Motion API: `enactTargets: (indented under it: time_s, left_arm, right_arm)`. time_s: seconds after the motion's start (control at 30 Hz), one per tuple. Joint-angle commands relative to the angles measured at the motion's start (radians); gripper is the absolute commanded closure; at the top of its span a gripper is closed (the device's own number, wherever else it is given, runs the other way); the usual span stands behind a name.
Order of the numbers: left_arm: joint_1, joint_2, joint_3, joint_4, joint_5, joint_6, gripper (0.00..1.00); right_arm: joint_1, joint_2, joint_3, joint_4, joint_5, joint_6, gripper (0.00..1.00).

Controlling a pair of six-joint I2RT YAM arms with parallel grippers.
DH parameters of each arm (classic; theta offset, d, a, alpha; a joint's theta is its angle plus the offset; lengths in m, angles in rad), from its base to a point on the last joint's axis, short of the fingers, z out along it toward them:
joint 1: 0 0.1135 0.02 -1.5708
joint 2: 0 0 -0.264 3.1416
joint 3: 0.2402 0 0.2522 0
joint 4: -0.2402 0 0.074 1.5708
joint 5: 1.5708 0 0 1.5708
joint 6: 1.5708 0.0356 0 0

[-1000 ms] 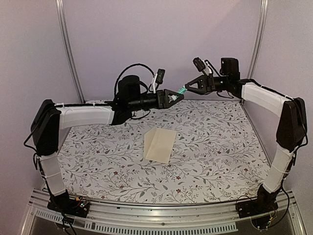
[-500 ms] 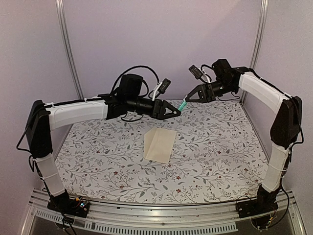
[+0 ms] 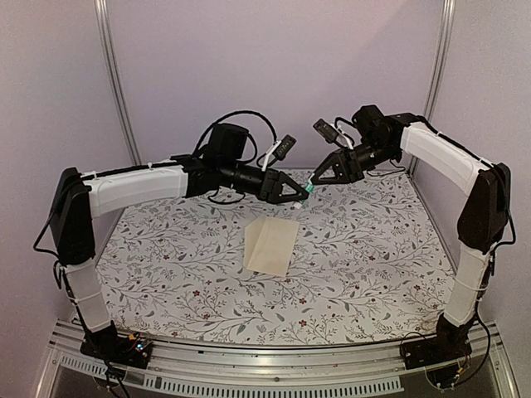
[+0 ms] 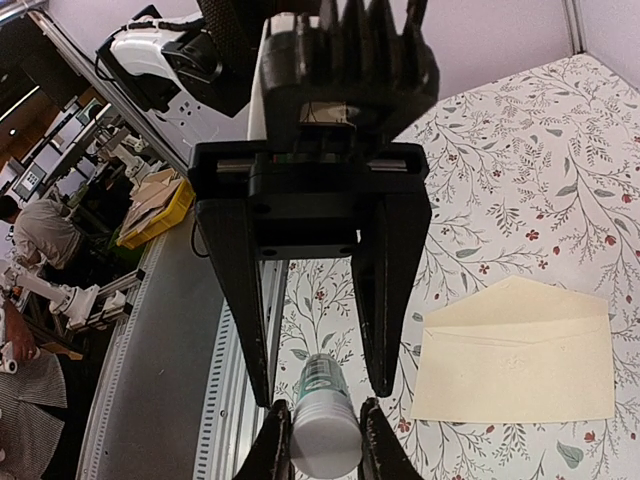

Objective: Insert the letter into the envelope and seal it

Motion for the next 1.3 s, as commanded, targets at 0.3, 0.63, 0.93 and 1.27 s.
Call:
enactTargets:
  time_s: [0.3, 0.63, 0.93, 1.27]
  left_arm:
    - [-0.01, 0.052, 0.061, -0.011, 0.059, 0.017, 0.66]
    - [-0.01, 0.075, 0.072, 0.003, 0.112, 0.009, 0.91]
    - [-0.01, 0.061, 0.037, -0.039, 0.149, 0.06, 0.98]
    - [-0.005, 0.04, 0.028, -0.186, 0.118, 0.198, 0.99]
  right_arm:
    - [0.02, -0.005, 0.027, -0.015, 0.004, -0.008, 0.99]
    - [0.02, -0.005, 0.031, -0.02, 0.046, -0.025, 0.99]
    - [-0.021, 0.06, 0.236, -0.23, 0.076, -0.215, 1.0]
    - [-0.142, 0.053, 0.26, -0.163, 0.162, -0.22, 1.0]
